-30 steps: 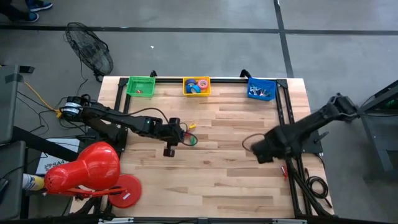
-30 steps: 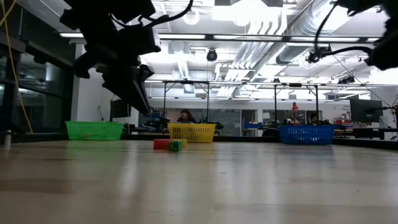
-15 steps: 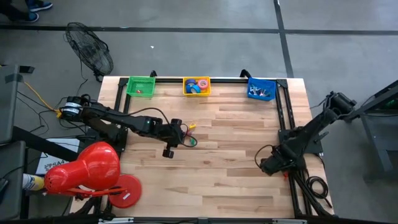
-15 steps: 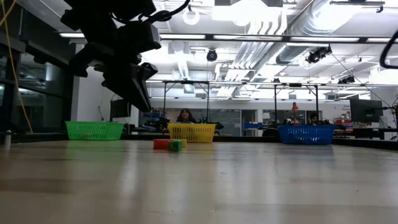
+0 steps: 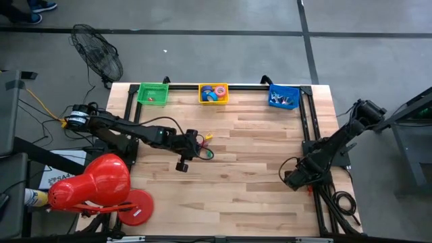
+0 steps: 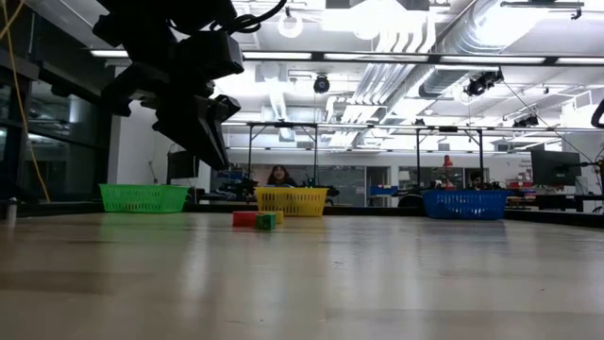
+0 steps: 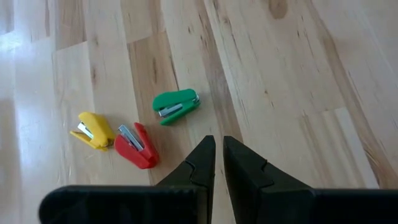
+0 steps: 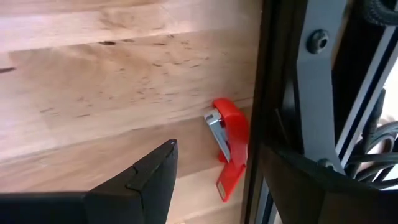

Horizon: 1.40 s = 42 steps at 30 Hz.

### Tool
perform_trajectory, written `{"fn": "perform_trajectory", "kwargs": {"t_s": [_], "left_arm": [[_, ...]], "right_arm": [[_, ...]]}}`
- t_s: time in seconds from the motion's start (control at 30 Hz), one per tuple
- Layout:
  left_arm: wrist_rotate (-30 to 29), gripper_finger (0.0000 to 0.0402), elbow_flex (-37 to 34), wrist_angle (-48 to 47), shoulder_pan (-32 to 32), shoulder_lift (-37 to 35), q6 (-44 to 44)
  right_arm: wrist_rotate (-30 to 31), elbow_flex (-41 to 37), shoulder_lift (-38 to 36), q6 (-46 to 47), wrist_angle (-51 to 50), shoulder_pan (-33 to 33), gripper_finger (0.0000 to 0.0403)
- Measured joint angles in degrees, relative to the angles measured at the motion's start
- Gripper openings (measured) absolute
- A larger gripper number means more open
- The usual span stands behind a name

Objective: Pick and place Stapler, Stapler remover, tape
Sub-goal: Put the red stapler into the green bin

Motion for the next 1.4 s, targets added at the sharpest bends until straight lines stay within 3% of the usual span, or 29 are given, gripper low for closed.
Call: {"fn": "perform_trajectory", "kwargs": {"t_s": [0.27, 1.0, 1.4], "left_arm": [[0.0, 0.003, 0.0, 0.0, 0.0, 0.0, 0.0], [0.1, 0.003, 0.0, 0.0, 0.0, 0.0, 0.0], [0.8, 0.003, 0.0, 0.0, 0.0, 0.0, 0.0]], "right_arm": [[1.5, -2.8, -0.3, -1.3, 4.8, 0.0, 0.022], [4.7, -2.3, -0.1, -11.7, 5.4, 0.0, 0.022], [12.0, -1.0, 0.0, -13.1, 11.8, -0.2, 0.022]]}}
